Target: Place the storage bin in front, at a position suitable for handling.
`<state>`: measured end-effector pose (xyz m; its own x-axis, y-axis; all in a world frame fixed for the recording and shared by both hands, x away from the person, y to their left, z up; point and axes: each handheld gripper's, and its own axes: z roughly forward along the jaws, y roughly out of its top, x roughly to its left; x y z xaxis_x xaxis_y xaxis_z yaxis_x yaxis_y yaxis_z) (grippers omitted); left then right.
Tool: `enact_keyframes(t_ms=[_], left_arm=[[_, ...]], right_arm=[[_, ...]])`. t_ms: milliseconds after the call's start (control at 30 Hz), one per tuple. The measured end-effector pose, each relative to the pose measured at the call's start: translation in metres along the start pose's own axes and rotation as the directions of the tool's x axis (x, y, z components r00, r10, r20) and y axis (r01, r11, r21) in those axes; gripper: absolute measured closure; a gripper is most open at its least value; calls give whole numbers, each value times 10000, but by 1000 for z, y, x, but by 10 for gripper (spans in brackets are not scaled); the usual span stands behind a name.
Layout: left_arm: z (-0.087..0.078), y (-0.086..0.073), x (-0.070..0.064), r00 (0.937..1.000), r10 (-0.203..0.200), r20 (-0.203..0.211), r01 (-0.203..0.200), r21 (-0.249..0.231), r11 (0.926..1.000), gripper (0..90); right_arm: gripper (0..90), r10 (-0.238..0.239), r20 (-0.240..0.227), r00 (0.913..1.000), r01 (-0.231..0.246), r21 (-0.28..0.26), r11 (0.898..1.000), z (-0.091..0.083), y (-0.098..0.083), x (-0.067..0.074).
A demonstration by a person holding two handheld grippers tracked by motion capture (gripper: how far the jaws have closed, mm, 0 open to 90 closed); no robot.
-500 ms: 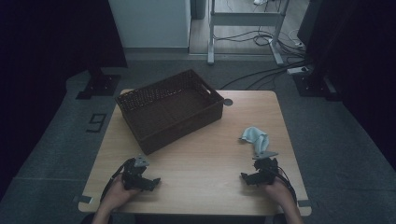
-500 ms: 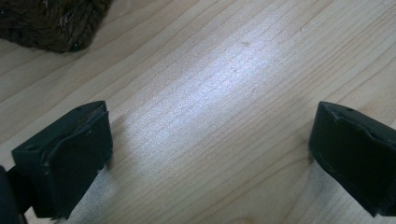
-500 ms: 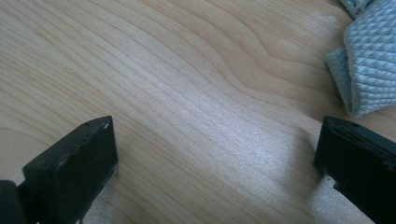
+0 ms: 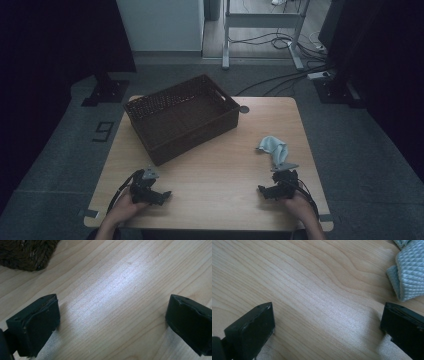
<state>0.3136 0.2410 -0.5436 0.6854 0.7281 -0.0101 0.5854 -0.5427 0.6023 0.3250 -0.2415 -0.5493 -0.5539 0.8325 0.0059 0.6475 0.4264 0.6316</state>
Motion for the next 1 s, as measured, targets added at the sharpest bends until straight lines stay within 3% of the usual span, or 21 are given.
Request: enact_keyframes(t_ms=[267, 300, 433, 567, 900, 1000], left_arm=[[-1, -3, 3, 9994, 274, 192, -270, -180, 9995, 0], [-1, -4, 3, 9994, 292, 200, -288, -191, 9994, 0], [-1, -4, 3, 9991, 348, 252, -342, -218, 9992, 0], [-1, -4, 4, 9989, 389, 273, -382, -243, 9990, 0], [-1, -4, 5, 9985, 437, 319, -428, -276, 9987, 0], [-1, -4, 5, 9986, 434, 305, -426, -272, 9987, 0]], right_arm=[[0, -52, -34, 10000, 52, 135, 9999, 0, 1, 0], [0, -176, -184, 9997, 183, 372, 9991, -1, 2, -1], [30, -175, -196, 9997, 184, 504, 9986, -4, 4, -2], [48, -11, -128, 9999, 13, 158, 9999, -10, 6, -4], [66, 602, 736, 9955, -548, -727, 9958, -22, 14, -19], [56, 1135, 815, 9902, -1039, -1138, 9881, -24, 19, -30]])
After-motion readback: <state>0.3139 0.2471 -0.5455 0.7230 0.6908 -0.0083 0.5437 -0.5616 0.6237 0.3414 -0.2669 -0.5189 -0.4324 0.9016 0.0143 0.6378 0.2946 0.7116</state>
